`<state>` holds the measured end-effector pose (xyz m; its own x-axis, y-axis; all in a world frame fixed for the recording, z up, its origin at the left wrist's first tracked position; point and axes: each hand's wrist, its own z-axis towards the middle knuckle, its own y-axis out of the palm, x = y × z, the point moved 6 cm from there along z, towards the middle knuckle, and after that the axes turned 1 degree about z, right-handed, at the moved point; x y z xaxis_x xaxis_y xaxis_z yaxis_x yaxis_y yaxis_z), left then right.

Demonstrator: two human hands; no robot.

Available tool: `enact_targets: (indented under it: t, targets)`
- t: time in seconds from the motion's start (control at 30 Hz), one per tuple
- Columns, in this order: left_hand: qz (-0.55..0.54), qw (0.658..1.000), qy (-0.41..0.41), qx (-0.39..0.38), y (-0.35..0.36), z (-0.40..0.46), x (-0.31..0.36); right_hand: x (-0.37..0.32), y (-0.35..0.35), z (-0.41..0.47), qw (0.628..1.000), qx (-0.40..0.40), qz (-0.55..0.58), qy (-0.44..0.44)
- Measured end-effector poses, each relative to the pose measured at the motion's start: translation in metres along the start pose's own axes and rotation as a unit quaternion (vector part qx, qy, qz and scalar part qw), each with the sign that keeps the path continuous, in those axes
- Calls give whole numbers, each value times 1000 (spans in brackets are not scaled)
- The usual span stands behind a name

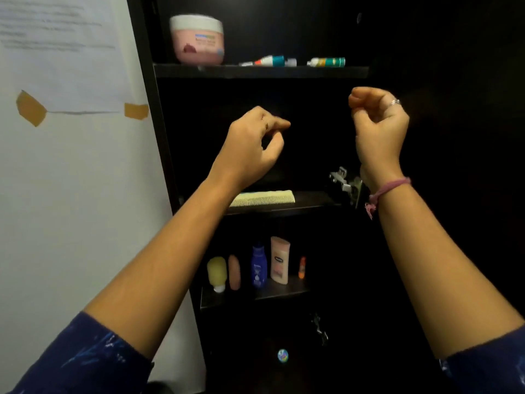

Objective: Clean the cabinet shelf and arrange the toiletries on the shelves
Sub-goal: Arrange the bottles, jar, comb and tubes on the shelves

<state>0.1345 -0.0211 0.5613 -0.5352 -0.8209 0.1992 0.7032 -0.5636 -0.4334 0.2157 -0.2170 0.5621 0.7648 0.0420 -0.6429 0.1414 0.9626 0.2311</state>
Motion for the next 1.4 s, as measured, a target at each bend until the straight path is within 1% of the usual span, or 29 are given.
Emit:
enact_targets:
  t: [0.1,0.2,0.33,0.4,0.5,0.53,0.57,0.63,0.7,0.77,0.8,0.87,0.93,1.03,1.07,1.13,1.23,1.4]
  targets:
    - [-22,999,-20,-36,23,-56,-4,40,-22,-59,999,4,4,50]
    - [-61,989,-83,-102,56,-122,-17,94,-40,-132,989,-10,-20,146]
    - [-87,969,-168,-158,99,-211,-33,164,-63,-232,956,-19,-40,289]
    - [-111,949,-212,-204,120,-255,-40,198,-74,-278,930,-20,-52,363]
    - [-119,900,-312,-281,154,-327,-62,246,-93,-340,880,-25,-83,466]
    - [-121,877,-354,-301,165,-353,-71,263,-99,-361,860,-39,-102,498]
    - [-127,853,-396,-315,175,-376,-79,278,-104,-380,840,-61,-124,525]
    - [-136,795,-479,-347,193,-427,-95,310,-113,-420,790,-125,-176,574]
    - [-130,746,-534,-375,201,-465,-102,327,-120,-444,743,-197,-231,596]
    - [-128,710,-578,-382,213,-500,-110,344,-120,-456,704,-269,-284,593]
    - [-128,694,-596,-383,218,-513,-114,350,-117,-457,693,-300,-308,578]
    - [-120,671,-616,-396,227,-533,-118,360,-105,-456,686,-354,-346,533]
    - [-120,656,-621,-412,235,-547,-120,368,-90,-456,682,-397,-360,498]
    - [-141,644,-631,-409,243,-557,-122,385,-68,-456,692,-429,-369,448]
    - [-145,642,-634,-406,244,-559,-122,390,-62,-456,690,-445,-382,425]
    - [-145,642,-636,-404,246,-563,-125,401,-54,-461,670,-480,-415,386]
    - [-152,637,-640,-402,247,-568,-126,409,-56,-469,631,-511,-462,357]
    - [-158,631,-641,-409,244,-568,-127,395,-66,-471,598,-534,-527,282]
